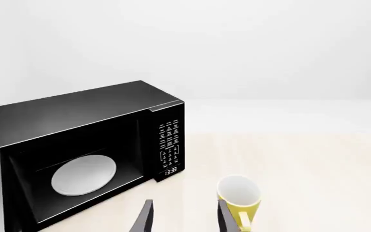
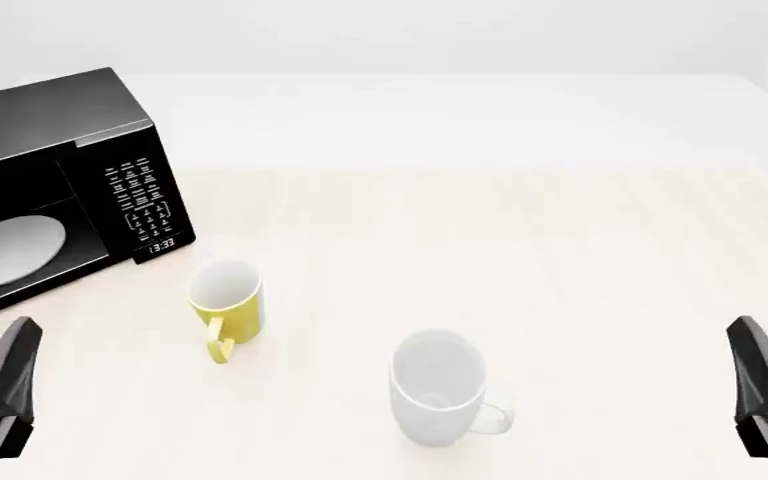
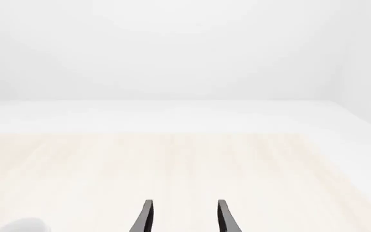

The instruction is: Put the yellow and white mug in the microwave and close it.

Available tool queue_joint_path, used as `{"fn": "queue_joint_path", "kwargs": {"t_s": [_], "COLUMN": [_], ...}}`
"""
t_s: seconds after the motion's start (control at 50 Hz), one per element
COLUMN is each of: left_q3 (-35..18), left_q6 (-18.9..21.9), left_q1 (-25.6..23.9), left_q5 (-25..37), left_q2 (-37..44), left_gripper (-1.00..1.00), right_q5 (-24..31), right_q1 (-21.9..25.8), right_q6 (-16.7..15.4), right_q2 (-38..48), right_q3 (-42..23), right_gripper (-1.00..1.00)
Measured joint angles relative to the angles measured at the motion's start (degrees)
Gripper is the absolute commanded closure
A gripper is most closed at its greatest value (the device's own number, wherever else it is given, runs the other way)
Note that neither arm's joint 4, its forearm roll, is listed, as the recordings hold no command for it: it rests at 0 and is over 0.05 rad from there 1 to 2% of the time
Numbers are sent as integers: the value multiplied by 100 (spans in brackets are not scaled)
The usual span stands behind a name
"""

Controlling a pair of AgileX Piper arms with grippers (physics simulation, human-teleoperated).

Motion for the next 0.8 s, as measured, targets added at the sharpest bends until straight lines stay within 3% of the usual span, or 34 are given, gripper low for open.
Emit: {"fn": "queue_joint_path", "kwargs": {"t_s": [0.8], "left_q3": [-314], "left_q6": [303], "left_q1": [-564], "left_q5": [548], "left_q2": [-5], "left_gripper": [-100], "right_q5": [-10], "right_q1": [-19], "right_q6": [11], "right_q2": [18], "right_q3": [-15], "right_gripper": [-100]}}
